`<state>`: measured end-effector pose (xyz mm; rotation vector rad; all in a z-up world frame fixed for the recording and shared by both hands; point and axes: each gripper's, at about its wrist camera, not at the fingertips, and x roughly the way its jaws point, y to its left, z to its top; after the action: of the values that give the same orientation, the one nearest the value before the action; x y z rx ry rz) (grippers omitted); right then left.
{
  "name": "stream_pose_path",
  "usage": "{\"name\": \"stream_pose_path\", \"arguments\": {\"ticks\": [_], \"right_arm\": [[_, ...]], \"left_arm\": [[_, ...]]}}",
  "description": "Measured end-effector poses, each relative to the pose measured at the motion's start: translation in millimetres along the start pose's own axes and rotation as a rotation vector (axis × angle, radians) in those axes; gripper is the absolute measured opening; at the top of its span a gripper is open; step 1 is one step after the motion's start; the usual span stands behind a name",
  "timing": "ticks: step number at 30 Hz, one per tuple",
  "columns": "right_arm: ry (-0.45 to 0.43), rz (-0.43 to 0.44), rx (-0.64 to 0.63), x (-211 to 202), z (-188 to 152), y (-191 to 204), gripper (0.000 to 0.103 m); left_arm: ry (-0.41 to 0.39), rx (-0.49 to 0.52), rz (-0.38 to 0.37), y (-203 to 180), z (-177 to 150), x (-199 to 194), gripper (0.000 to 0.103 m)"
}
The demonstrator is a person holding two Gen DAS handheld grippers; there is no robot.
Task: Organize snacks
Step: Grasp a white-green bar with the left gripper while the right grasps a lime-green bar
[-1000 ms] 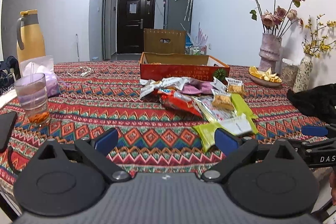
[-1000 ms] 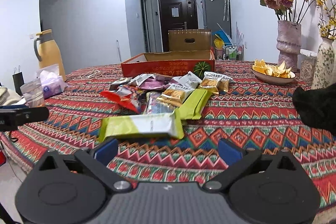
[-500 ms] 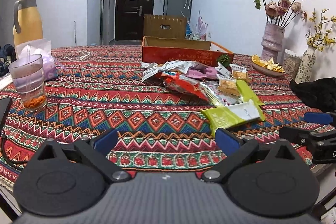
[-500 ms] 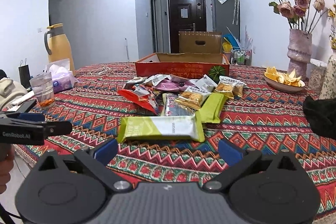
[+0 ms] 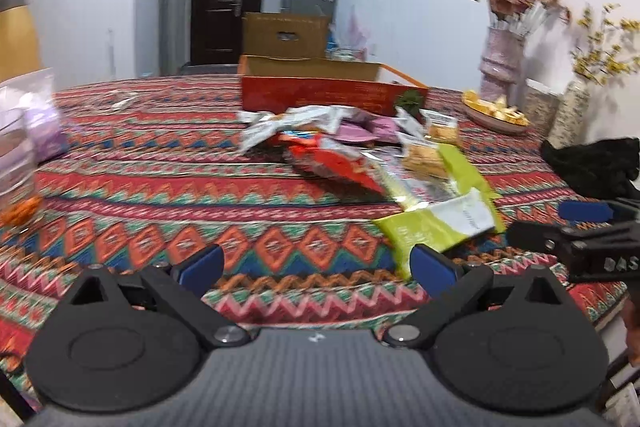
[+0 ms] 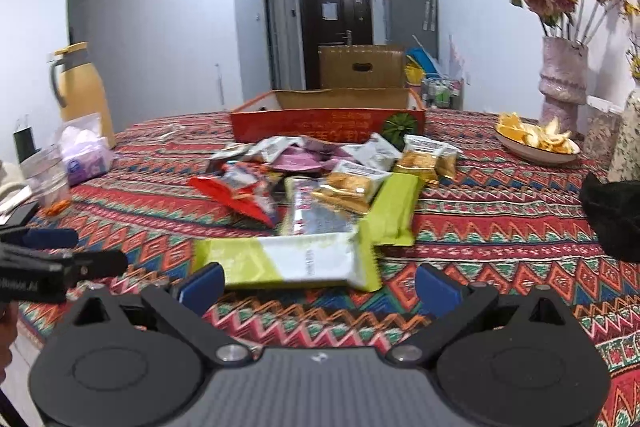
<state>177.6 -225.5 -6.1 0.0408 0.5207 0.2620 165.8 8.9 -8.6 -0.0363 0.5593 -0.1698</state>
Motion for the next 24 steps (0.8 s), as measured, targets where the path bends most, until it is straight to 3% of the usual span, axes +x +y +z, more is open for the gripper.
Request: {"name": "stream_pose_path", "arguments": {"ticks": [3,7,10,13,17,20,24], "right_arm": [[0.009,-0.028,0.021,7.5,3.1,-12.1,0.102],[0.012,-0.059,0.050,17.1,8.8,-32.3,0.102],[0.008,-0.079,0.071,24.8,14.3,-46.9,0.102],[0.006,-0.085,0.090,36.5,22.6,-60.5,0.101],[0.008,-0.070,0.103,57.0,34.1,-72.5,0.099],[0.030,-0.040,0.119,81.5,42.2,-77.9,0.090],[0.073,-0.016,0.102,119.0,52.4,-77.3,0.074]], "left_arm": [[0.006,0.042,-0.060,-14.0,5.9,16.4,0.101],[-0.012,0.175,-0.186,-41.4,14.1,40.9,0.100],[0.003,0.274,-0.257,-59.3,20.2,64.3,0.091],[0.068,0.322,-0.287,-69.8,21.4,89.6,0.075],[0.097,0.336,-0.316,-75.2,22.3,104.7,0.071],[0.112,0.338,-0.339,-79.0,20.2,110.7,0.059],[0.117,0.314,-0.308,-78.3,18.7,109.7,0.042]]}}
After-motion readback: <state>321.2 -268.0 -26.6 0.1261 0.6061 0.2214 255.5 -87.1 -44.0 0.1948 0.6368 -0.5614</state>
